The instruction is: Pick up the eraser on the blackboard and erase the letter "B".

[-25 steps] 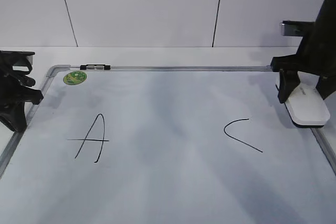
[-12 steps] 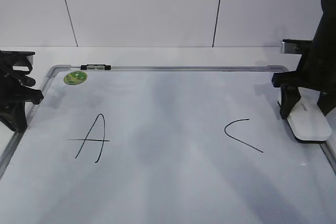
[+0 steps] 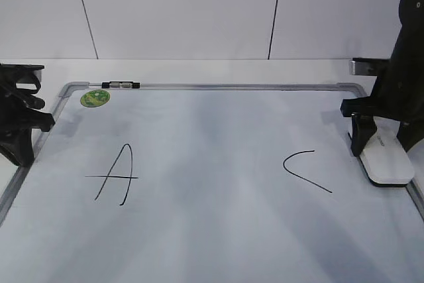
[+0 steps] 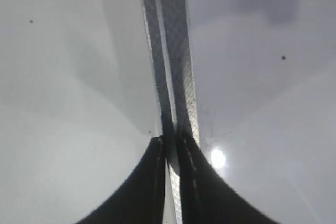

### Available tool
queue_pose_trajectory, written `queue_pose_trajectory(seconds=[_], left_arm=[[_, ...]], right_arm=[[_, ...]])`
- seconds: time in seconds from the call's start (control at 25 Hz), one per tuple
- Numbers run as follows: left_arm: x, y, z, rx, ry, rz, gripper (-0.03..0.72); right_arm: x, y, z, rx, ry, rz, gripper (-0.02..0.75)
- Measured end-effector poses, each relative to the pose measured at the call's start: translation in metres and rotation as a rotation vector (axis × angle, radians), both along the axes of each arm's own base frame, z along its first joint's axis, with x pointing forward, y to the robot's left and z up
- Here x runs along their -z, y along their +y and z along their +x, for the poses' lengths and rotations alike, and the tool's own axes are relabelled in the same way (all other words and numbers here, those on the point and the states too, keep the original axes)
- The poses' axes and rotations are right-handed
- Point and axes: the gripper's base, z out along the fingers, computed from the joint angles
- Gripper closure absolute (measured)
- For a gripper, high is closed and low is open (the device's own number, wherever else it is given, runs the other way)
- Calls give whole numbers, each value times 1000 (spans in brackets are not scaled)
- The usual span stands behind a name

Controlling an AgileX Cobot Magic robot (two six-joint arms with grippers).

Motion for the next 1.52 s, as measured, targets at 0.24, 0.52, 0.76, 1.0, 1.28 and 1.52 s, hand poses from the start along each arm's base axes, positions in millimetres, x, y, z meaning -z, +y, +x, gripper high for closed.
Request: queue_pose_trajectory(seconds=[0.24, 0.52, 0.76, 1.0, 1.28, 1.52], left_arm=[[0, 0, 0, 0, 0, 0, 666], [0, 0, 0, 0, 0, 0, 665], [0, 0, 0, 0, 0, 0, 665], [0, 0, 0, 2, 0, 0, 663], [0, 0, 0, 5, 2, 0, 662], [0, 0, -1, 7, 7, 0, 660]], right_arm=[[1, 0, 1, -4, 2, -2, 197], [1, 0, 1, -7, 0, -5, 187], [-5, 0, 11, -7, -24, -4, 155], [-17, 1, 22, -7, -84, -1, 152], [-11, 1, 18, -5, -63, 4, 152], [-5, 1, 12, -3, -36, 6, 152]])
